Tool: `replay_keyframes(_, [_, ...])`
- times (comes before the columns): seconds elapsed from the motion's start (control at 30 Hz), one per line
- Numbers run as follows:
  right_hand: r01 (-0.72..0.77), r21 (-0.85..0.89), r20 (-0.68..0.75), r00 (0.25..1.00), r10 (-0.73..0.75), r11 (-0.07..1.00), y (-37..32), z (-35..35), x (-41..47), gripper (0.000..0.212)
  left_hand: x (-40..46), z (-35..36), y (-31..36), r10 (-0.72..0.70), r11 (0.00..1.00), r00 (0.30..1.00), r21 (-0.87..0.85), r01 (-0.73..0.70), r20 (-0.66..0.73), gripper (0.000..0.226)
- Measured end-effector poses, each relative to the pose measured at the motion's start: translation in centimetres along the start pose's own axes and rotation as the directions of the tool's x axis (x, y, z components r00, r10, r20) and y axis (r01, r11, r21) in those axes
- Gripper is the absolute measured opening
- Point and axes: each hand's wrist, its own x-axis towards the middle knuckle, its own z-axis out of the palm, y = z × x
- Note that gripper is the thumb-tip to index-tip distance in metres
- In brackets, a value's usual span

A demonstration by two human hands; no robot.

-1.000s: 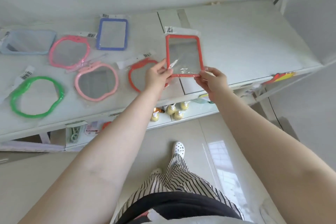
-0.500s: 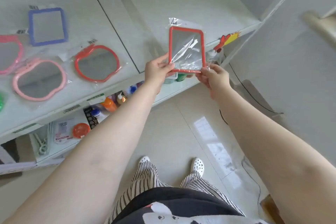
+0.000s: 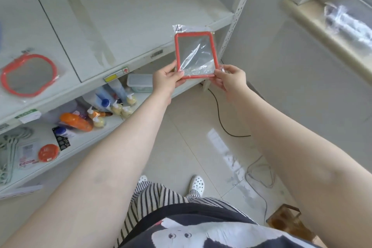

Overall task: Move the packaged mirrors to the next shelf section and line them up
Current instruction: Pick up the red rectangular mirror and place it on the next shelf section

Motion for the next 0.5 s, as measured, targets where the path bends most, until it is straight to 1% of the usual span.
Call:
replay_keyframes(0.1, [0.005,0.008,0.016,1.000,-0.006,1.000,-1.2,-1.5,1.3,0.014,0.4,2.2,0.3,0.010,1.000,1.000,-0.004,-0.010,-0.024,0.054])
replay_keyframes(0.17, [0.000,0.030,0.035,0.999,-0.001,1.000,-2.0,-1.8,2.3,0.012,1.2,3.1,0.9,0.012,1.000,0.999,-0.009,-0.013,-0.035,0.055])
replay_keyframes(0.33, [-0.027,0.058,0.066,0.998,0.023,0.998,-4.1,-0.9,5.5,0.017,4.0,4.3,2.6,0.023,1.000,0.998,-0.013,-0.024,-0.061,0.053])
replay_keyframes(0.43, [-0.025,0.030,0.074,0.997,0.022,0.999,-5.7,-0.2,8.4,0.025,6.6,5.1,3.7,0.028,0.999,0.998,-0.036,-0.030,-0.065,0.052])
replay_keyframes(0.5, [-0.017,0.007,0.067,0.998,0.016,1.000,-7.0,0.5,10.4,0.026,8.9,5.7,4.5,0.024,0.998,0.997,-0.055,-0.028,-0.074,0.052])
